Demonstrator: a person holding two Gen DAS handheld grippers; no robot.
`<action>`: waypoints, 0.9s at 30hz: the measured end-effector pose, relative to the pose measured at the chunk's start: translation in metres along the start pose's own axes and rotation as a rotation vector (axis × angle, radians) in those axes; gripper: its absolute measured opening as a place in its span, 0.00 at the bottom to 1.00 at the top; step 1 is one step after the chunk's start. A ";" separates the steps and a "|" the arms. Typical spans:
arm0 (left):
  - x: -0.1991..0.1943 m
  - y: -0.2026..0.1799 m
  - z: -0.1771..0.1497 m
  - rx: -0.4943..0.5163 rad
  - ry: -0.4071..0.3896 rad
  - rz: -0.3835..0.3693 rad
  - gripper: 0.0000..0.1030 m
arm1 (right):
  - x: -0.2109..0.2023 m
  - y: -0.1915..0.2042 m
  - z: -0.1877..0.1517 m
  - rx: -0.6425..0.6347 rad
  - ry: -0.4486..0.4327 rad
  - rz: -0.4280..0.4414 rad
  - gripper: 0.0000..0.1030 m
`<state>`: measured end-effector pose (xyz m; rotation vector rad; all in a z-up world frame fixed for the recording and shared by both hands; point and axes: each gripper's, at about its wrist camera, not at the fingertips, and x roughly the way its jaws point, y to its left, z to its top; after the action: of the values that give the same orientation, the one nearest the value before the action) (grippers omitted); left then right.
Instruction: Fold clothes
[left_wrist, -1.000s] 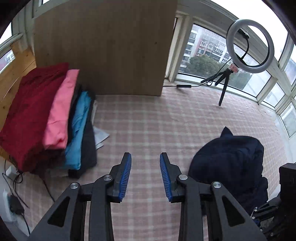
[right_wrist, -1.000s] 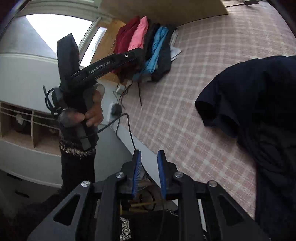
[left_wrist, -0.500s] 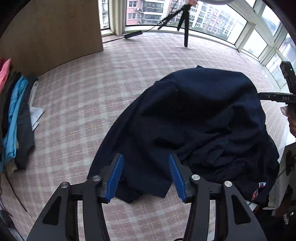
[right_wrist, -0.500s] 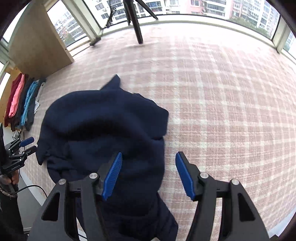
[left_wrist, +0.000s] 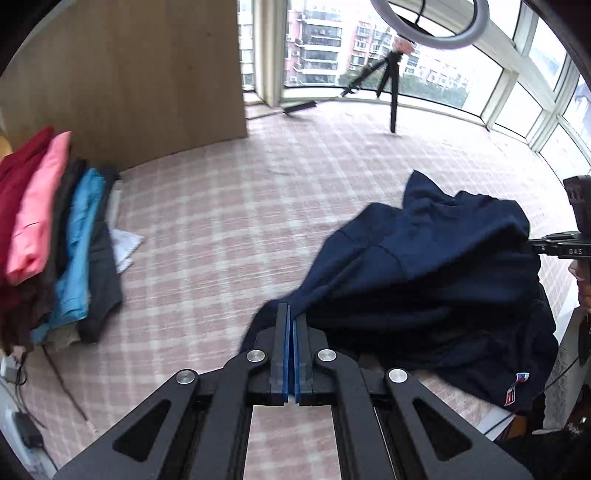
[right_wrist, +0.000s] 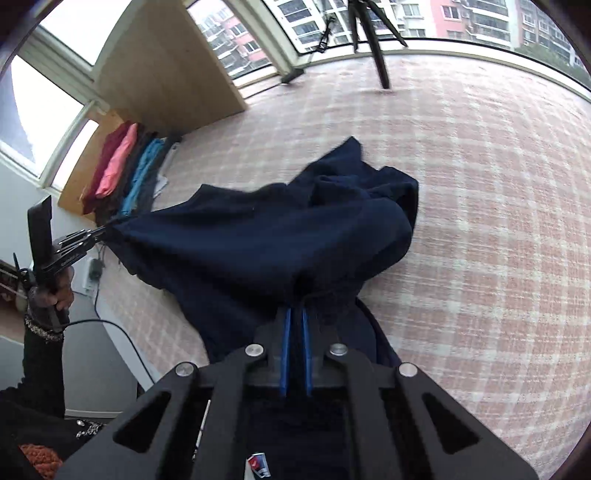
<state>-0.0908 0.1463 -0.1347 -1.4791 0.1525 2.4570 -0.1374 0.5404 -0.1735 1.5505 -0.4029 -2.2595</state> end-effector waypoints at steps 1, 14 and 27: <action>-0.013 0.015 -0.009 -0.018 -0.009 0.003 0.00 | -0.003 0.014 0.000 -0.023 -0.003 0.012 0.06; -0.025 0.070 -0.116 -0.108 0.156 0.088 0.06 | -0.010 0.062 0.024 -0.181 0.020 -0.122 0.65; 0.037 0.004 -0.050 -0.016 0.151 0.009 0.50 | 0.135 -0.001 0.128 0.043 0.201 -0.026 0.05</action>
<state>-0.0657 0.1379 -0.1906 -1.6742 0.1691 2.3579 -0.3015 0.4833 -0.2408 1.7939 -0.3783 -2.0996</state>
